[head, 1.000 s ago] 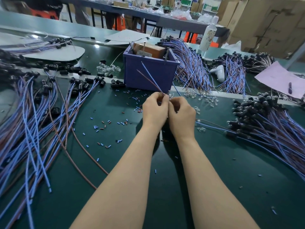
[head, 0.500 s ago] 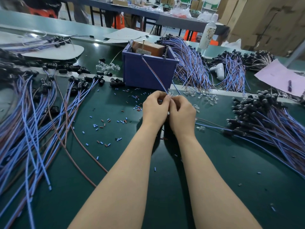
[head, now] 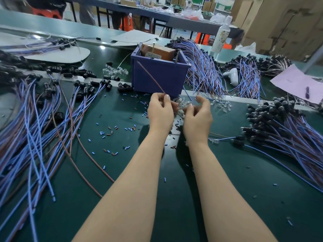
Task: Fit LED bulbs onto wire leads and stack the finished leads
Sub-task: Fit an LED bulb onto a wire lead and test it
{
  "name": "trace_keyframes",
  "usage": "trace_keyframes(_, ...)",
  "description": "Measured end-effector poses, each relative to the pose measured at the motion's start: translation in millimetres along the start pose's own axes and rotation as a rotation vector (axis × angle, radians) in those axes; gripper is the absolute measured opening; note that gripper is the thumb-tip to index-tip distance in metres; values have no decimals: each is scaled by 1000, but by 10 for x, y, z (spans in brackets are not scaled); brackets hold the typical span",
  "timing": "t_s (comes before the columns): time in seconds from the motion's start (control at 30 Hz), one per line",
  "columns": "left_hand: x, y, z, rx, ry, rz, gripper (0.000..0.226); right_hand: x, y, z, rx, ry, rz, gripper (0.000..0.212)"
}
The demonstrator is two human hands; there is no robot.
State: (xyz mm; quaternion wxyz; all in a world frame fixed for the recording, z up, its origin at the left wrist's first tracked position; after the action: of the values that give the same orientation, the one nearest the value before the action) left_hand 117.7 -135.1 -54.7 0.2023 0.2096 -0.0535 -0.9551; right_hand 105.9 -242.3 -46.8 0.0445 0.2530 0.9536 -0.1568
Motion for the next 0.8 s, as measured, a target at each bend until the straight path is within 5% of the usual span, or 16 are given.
trace_keyframes(0.17,-40,-101,58,-53,96,112,8,89,72,-75,98,-130,-77,36)
trace_keyframes(0.8,-62,-93,66,-167,125,16,36,128,54,-110,86,-124,-79,31)
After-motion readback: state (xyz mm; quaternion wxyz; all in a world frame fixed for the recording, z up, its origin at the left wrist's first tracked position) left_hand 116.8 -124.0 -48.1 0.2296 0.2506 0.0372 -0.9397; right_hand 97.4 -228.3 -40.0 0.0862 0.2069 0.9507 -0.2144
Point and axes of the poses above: each hand's wrist, its own x-axis away from the middle knuckle, its own y-axis out of the palm, z = x × y, the point moved 4 cm from there along -x, towards the middle knuckle, and after that the axes turned 15 degrees about y, right-handed, at the moved point
